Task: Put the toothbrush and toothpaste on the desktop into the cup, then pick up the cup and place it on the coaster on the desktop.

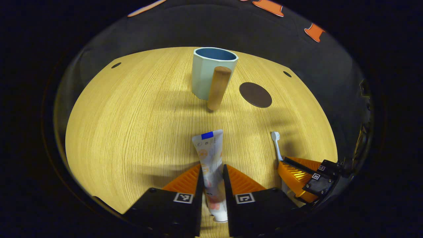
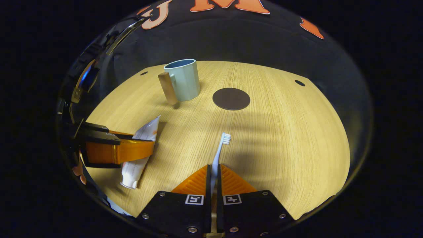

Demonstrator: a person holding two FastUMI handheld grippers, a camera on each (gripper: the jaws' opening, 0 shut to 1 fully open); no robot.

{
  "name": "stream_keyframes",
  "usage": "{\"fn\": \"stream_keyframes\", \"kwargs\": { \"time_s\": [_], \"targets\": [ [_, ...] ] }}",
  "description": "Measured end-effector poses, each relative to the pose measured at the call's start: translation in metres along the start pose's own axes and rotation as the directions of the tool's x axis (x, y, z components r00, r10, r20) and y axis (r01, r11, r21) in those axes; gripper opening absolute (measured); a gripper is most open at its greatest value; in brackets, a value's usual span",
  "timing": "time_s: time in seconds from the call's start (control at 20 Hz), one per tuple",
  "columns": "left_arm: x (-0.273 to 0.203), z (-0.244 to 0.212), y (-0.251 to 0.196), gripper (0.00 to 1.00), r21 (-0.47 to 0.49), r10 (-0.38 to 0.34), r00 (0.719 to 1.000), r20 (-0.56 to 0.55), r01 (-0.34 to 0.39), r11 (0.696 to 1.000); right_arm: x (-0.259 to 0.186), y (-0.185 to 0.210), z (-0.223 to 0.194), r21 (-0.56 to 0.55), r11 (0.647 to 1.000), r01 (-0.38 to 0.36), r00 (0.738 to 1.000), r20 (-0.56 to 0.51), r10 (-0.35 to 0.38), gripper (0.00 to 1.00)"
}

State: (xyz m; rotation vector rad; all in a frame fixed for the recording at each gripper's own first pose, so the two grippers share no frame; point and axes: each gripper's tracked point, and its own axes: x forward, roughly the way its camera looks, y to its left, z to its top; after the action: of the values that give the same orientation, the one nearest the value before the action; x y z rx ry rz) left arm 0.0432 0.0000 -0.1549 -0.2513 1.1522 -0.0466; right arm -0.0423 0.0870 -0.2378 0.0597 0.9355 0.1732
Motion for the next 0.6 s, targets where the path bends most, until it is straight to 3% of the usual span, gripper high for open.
{"fn": "stream_keyframes", "kwargs": {
  "time_s": [0.05, 0.15, 0.35, 0.4, 0.45, 0.6],
  "targets": [
    [-0.001, 0.011, 0.0, 0.17, -0.015, -0.022, 1.0, 0.007, 0.022, 1.0, 0.0, 0.0, 0.001, 0.023, 1.0, -0.014, 1.0, 0.005, 0.014, 0.05],
    [0.001, 0.01, 0.004, 0.12, -0.042, -0.058, 0.998, 0.021, 0.059, 0.997, 0.0, -0.003, 0.004, 0.049, 0.998, -0.027, 0.999, 0.021, 0.026, 0.04],
    [-0.004, 0.026, 0.008, 0.09, -0.053, -0.112, 0.991, 0.074, 0.116, 0.992, -0.001, -0.006, 0.011, 0.085, 0.995, -0.05, 0.998, 0.052, 0.045, 0.03],
    [-0.008, 0.024, 0.009, 0.14, -0.045, -0.11, 0.989, 0.094, 0.115, 0.992, -0.005, -0.006, 0.013, 0.089, 0.994, -0.064, 0.996, 0.061, 0.058, 0.02],
    [-0.008, 0.026, 0.009, 0.07, -0.035, -0.112, 0.988, 0.108, 0.116, 0.993, -0.007, -0.007, 0.014, 0.09, 0.993, -0.071, 0.996, 0.067, 0.065, 0.01],
    [-0.016, 0.031, 0.011, 0.07, -0.04, -0.133, 0.977, 0.164, 0.142, 0.989, -0.02, -0.005, 0.028, 0.104, 0.989, -0.108, 0.988, 0.126, 0.095, 0.01]
  ]
}}
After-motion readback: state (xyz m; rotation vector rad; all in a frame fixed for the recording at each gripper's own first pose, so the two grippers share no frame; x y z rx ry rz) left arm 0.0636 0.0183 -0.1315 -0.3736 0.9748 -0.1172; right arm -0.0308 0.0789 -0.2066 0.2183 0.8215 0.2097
